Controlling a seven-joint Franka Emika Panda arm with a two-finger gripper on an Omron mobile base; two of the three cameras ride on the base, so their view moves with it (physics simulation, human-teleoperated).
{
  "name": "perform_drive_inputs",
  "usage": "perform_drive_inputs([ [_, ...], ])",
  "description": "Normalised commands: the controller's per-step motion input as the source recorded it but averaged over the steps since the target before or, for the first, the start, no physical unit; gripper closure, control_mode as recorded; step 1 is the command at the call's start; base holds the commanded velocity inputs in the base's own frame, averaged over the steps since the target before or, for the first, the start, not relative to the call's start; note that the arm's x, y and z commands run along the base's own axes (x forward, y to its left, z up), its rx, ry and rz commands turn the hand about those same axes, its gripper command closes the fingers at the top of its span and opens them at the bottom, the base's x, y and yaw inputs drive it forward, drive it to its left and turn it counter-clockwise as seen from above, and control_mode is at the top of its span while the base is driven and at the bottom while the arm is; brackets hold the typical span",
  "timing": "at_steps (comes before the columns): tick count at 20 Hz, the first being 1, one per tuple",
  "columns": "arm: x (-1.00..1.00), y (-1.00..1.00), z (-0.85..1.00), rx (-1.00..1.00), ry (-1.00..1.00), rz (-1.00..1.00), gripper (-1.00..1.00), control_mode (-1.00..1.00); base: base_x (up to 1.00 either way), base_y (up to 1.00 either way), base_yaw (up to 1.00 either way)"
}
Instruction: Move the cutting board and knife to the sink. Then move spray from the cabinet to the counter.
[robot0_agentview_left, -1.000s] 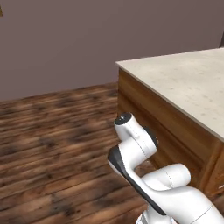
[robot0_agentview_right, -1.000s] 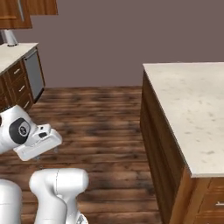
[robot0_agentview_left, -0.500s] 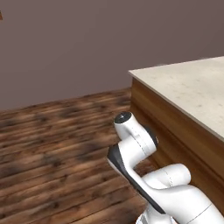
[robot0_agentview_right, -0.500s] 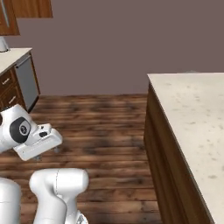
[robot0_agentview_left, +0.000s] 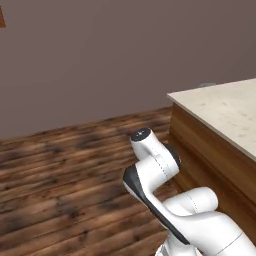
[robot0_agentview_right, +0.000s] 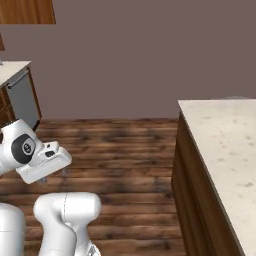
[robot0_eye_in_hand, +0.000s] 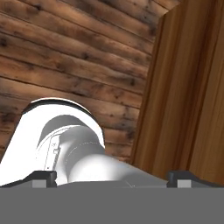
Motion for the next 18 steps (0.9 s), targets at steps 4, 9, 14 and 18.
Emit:
perform_drive_inputs([
  [4,0.00,0.00,0.00,0.00,0.00,0.00,-1.00,1.00,1.00,0.00,0.11],
  [9,0.00,0.00,0.00,0.00,0.00,0.00,-1.00,1.00,1.00,-0.02,0.16],
  [14,0.00,0.00,0.00,0.00,0.00,0.00,-1.00,1.00,1.00,0.00,0.18],
  [18,0.00,0.00,0.00,0.00,0.00,0.00,-1.00,1.00,1.00,-0.02,0.20],
])
